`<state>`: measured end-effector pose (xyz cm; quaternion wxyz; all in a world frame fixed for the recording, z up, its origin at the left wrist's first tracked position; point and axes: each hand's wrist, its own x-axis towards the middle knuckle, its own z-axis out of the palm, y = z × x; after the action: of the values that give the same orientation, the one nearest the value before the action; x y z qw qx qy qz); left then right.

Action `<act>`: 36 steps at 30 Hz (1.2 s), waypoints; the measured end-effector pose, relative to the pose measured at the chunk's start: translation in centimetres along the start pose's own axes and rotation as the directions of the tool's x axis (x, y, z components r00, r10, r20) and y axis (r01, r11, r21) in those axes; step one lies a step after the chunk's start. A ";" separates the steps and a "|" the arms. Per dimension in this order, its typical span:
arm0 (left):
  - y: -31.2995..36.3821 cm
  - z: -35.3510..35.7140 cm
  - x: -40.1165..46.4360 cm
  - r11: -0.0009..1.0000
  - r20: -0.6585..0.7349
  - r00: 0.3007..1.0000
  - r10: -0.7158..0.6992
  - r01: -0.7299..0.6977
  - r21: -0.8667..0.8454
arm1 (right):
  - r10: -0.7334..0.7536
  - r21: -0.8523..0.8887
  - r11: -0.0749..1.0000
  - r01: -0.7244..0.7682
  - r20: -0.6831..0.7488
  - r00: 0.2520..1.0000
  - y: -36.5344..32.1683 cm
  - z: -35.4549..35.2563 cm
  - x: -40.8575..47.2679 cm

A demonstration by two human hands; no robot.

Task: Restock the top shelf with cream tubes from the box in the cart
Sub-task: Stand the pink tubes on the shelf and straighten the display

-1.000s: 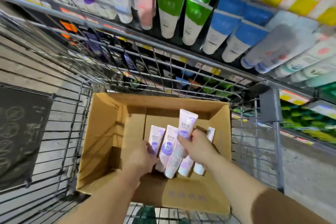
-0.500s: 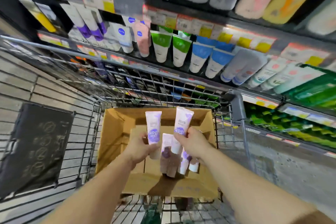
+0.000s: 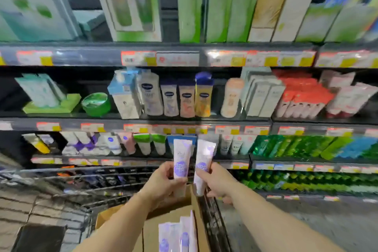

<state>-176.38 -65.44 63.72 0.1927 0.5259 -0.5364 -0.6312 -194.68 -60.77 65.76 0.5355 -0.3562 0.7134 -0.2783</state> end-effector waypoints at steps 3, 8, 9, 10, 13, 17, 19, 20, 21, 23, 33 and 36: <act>6.5 5.4 0.8 0.994 0.044 0.993 0.105 -0.107 0.036 | -0.047 0.138 0.989 0.053 -0.040 0.998 -1.3 -7.5 -2.7; 16.4 20.2 0.6 0.945 0.124 0.939 0.321 -0.326 0.023 | -0.180 0.089 0.975 0.204 -0.225 0.958 -0.7 -23.8 -9.5; 18.1 23.7 0.4 0.935 0.150 0.926 0.347 -0.353 0.016 | -0.193 0.091 0.971 0.222 -0.254 0.948 0.1 -27.5 -11.0; 19.7 27.2 0.3 0.927 0.176 0.914 0.366 -0.374 0.016 | -0.204 0.084 0.968 0.236 -0.279 0.938 1.0 -31.2 -12.2; 23.8 37.5 -0.1 0.892 0.244 0.867 0.435 -0.452 0.017 | -0.232 -0.003 0.968 0.249 -0.374 0.898 3.7 -41.4 -16.0; 28.2 48.1 -0.4 0.860 0.277 0.824 0.495 -0.511 -0.017 | -0.263 -0.031 0.958 0.284 -0.491 0.830 6.5 -51.2 -20.8; 30.4 52.1 -0.7 0.830 0.276 0.797 0.537 -0.557 -0.004 | -0.285 -0.039 0.948 0.315 -0.540 0.792 7.5 -55.3 -22.1; 31.5 53.4 -0.5 0.813 0.268 0.785 0.559 -0.582 0.008 | -0.302 -0.044 0.941 0.335 -0.552 0.777 7.8 -57.1 -22.2; 32.6 54.5 -0.3 0.798 0.259 0.773 0.579 -0.602 0.014 | -0.315 -0.051 0.936 0.349 -0.563 0.764 7.7 -58.7 -22.4; 34.7 55.7 0.7 0.786 0.237 0.769 0.594 -0.617 0.034 | -0.334 -0.066 0.928 0.366 -0.578 0.744 7.2 -61.2 -21.9; 45.2 55.9 6.4 0.704 0.114 0.705 0.700 -0.708 0.059 | -0.514 -0.211 0.840 0.499 -0.604 0.609 -2.5 -68.5 -14.7; 46.6 55.9 7.8 0.693 0.058 0.700 0.712 -0.714 0.102 | -0.560 -0.217 0.798 0.562 -0.614 0.556 -5.4 -70.5 -12.1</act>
<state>-242.92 -61.48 93.94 0.3875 0.2830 -0.7354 -0.4785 -259.27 -53.15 95.98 0.1367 -0.4433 0.7015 -0.5410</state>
